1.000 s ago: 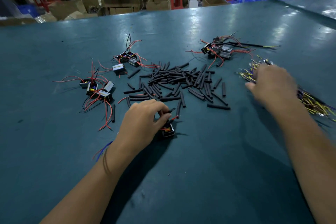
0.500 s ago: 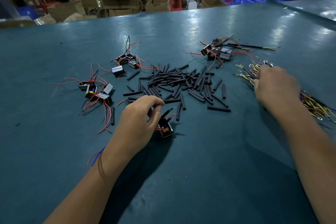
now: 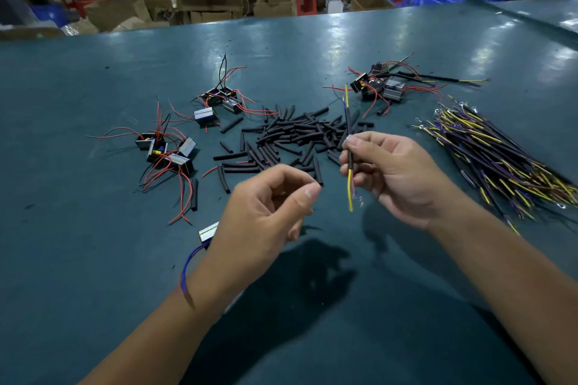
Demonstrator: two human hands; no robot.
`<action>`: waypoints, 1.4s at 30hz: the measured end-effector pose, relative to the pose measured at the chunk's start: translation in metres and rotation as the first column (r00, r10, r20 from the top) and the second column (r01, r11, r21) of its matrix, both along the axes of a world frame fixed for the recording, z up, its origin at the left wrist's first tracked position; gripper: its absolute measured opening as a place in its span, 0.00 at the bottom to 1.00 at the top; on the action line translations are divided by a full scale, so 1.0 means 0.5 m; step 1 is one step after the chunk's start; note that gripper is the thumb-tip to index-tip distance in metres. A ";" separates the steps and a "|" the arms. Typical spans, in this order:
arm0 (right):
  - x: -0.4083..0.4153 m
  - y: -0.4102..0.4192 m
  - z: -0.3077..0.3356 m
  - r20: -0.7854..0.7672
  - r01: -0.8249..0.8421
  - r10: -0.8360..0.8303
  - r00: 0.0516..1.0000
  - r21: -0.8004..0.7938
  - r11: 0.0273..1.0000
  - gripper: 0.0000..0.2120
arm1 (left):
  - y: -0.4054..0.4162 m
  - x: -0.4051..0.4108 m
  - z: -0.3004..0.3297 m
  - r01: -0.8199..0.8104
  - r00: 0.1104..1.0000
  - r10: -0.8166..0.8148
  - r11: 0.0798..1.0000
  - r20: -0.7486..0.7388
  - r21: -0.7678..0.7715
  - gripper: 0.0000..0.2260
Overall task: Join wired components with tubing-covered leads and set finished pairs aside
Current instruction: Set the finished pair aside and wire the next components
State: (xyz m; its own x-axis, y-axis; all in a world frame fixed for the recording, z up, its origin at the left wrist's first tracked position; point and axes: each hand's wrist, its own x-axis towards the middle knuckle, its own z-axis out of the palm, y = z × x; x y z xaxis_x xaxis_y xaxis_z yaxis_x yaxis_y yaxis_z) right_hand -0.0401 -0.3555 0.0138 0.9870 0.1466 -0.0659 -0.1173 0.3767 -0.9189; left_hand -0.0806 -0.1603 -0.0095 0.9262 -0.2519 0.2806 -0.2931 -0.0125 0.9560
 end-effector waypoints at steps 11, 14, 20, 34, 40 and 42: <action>-0.010 0.010 -0.010 0.009 -0.103 0.103 0.995 0.000 0.995 0.08 | -0.024 -0.022 -0.015 0.187 0.952 -0.194 0.981 -0.239 -0.050 0.07; -0.007 0.006 -0.009 0.009 -0.109 0.109 0.994 0.016 0.994 0.10 | -0.024 -0.023 -0.011 0.201 0.951 -0.211 0.977 -0.225 -0.066 0.06; -0.009 0.004 -0.012 0.202 0.035 -0.003 0.979 -0.154 0.987 0.21 | -0.021 -0.017 -0.013 0.121 0.984 -0.121 0.993 -0.129 -0.009 0.10; -0.009 -0.031 -0.012 0.482 0.145 0.205 0.852 -0.592 0.793 0.07 | -0.002 -0.004 -0.004 0.008 0.999 -0.015 0.982 -0.037 -0.187 0.12; -0.010 -0.033 -0.008 0.607 0.387 0.378 0.699 -0.766 0.514 0.07 | 0.001 -0.003 -0.005 0.034 0.998 -0.046 0.976 -0.051 -0.217 0.11; -0.014 -0.026 -0.006 0.628 0.389 0.400 0.668 -0.752 0.532 0.06 | 0.003 -0.001 -0.006 0.011 0.998 -0.024 0.979 -0.062 -0.205 0.10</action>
State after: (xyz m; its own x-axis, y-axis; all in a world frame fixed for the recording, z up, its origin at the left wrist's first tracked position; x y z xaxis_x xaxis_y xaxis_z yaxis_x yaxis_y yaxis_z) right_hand -0.0469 -0.3687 0.0110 0.7582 0.4232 0.4960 0.6511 -0.5324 -0.5410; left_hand -0.0813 -0.1590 -0.0127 0.9398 -0.2113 0.2686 -0.2302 0.1896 0.9545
